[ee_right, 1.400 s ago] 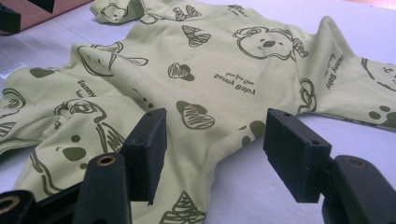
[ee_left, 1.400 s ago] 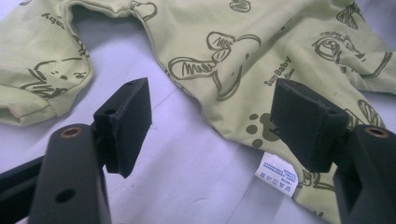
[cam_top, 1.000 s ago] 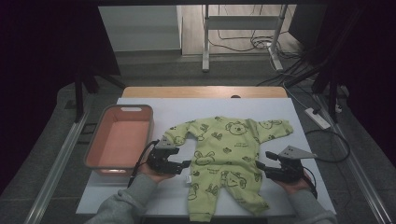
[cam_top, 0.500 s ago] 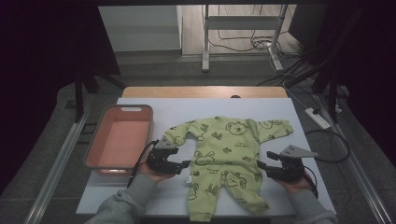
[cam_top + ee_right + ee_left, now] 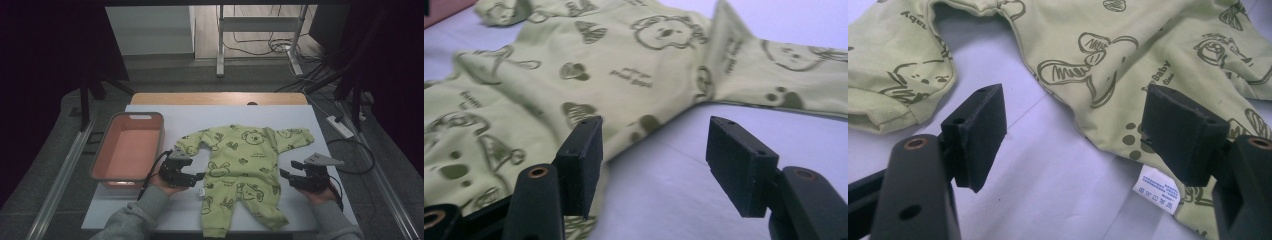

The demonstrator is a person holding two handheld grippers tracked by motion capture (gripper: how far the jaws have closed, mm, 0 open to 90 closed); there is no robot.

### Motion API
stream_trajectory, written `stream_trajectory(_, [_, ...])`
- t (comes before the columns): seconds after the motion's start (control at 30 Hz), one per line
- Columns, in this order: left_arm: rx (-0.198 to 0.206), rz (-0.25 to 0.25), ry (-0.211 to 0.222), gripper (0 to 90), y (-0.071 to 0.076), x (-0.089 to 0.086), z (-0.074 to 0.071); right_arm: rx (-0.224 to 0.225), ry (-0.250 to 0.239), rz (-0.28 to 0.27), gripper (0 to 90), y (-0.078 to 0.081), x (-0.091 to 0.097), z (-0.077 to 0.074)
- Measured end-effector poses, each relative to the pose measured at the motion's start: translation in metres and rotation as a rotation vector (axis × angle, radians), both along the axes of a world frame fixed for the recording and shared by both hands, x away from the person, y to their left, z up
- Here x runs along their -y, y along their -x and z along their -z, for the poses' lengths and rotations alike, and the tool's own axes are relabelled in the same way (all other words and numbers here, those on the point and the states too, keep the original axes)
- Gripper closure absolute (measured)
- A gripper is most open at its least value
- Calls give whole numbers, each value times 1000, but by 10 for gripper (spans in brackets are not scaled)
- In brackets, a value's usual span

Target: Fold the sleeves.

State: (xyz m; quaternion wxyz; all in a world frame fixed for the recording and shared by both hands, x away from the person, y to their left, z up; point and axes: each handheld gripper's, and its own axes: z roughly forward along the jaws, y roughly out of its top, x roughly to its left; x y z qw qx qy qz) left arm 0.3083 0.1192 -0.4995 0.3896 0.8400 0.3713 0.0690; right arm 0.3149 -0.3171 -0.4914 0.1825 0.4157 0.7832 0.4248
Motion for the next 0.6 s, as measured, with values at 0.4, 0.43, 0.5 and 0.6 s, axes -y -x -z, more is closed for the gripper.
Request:
stream_trajectory(0.4, [6,-11,-8,261,2,0,-1,-14,13,87,398,-24,17,-7])
stream_trajectory(0.43, [5,-11,-8,261,1,0,-1,-13,16,93,398,-27,18,-8])
stream_trajectory(0.5, [4,-10,-8,261,1,0,-1,-17,21,109,398,-33,21,-9])
stream_trajectory(0.6, [1,-7,-11,260,1,1,-1,-26,29,128,398,-44,26,-10])
